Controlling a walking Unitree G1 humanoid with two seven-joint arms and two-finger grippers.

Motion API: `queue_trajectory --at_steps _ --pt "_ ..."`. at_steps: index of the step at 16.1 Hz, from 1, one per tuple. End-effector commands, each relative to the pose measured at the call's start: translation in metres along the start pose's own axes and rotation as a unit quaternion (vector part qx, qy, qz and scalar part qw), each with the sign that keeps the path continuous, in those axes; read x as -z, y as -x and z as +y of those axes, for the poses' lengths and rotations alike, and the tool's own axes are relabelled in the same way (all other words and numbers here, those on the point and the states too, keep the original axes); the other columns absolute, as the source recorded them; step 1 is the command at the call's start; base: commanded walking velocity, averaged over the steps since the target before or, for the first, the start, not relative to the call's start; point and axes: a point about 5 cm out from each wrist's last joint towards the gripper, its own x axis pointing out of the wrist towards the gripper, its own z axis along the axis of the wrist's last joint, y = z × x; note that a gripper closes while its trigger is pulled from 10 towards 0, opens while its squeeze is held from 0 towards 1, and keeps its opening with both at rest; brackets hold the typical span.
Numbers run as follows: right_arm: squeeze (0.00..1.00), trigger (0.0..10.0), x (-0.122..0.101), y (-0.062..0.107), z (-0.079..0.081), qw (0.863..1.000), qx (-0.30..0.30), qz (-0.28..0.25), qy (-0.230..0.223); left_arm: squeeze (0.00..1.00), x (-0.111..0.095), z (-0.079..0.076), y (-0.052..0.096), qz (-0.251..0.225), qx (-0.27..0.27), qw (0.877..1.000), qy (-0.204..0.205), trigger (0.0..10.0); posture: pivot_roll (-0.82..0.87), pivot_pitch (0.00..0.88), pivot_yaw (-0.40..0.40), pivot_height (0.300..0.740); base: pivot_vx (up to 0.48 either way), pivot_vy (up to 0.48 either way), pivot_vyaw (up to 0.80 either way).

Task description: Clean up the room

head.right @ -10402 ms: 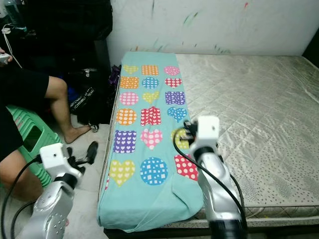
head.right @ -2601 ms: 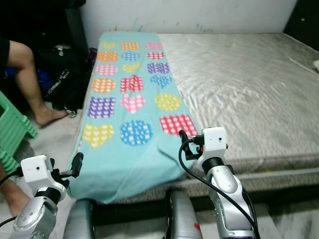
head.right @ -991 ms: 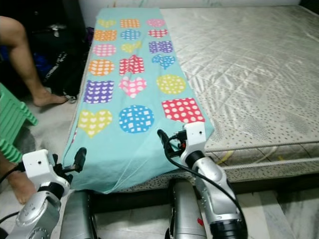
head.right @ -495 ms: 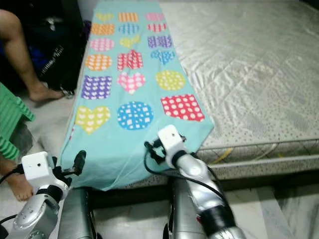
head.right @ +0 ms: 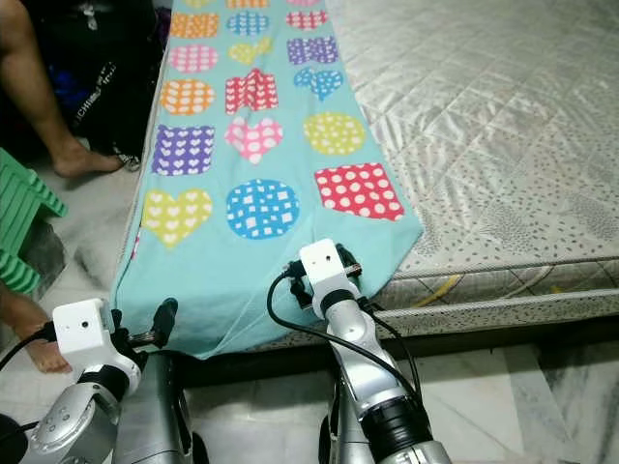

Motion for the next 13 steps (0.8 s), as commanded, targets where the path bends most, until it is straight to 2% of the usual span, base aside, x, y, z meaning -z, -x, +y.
queue_trajectory --at_steps 1,2,6,10,11,13 --pt "0.00 10.0 0.003 0.001 -0.010 1.000 0.028 0.007 0.002 0.00 0.000 0.001 0.002 0.002 -0.008 1.000 -0.001 10.0 -0.03 0.201 -0.020 0.482 0.000 0.000 0.00" --pt "0.00 10.0 -0.005 0.000 -0.017 0.998 0.056 -0.013 -0.010 0.00 0.001 0.003 0.004 0.003 -0.011 1.000 -0.002 10.0 -0.03 0.197 -0.020 0.482 0.000 0.000 0.00" --pt "0.00 10.0 -0.024 -0.006 -0.023 0.995 0.077 -0.049 -0.041 0.00 0.001 0.001 0.005 0.003 -0.010 1.000 -0.002 10.0 -0.03 0.186 -0.016 0.482 0.000 0.000 0.00" --pt "0.00 10.0 -0.014 -0.006 -0.024 0.995 0.094 -0.029 -0.032 0.00 0.000 -0.001 0.002 0.002 -0.008 1.000 -0.002 10.0 -0.02 0.183 -0.013 0.482 0.000 0.000 0.00" --pt "0.00 0.0 -0.014 -0.005 -0.026 0.994 0.096 -0.033 -0.035 0.00 0.000 0.000 0.002 0.001 -0.010 1.000 -0.003 10.0 -0.02 0.181 -0.013 0.482 0.000 0.000 0.00" --pt "0.00 0.0 -0.013 -0.004 -0.030 0.994 0.101 -0.035 -0.030 0.00 0.000 0.002 0.002 0.001 -0.012 1.000 -0.004 10.0 -0.02 0.181 -0.013 0.482 0.000 0.000 0.00"
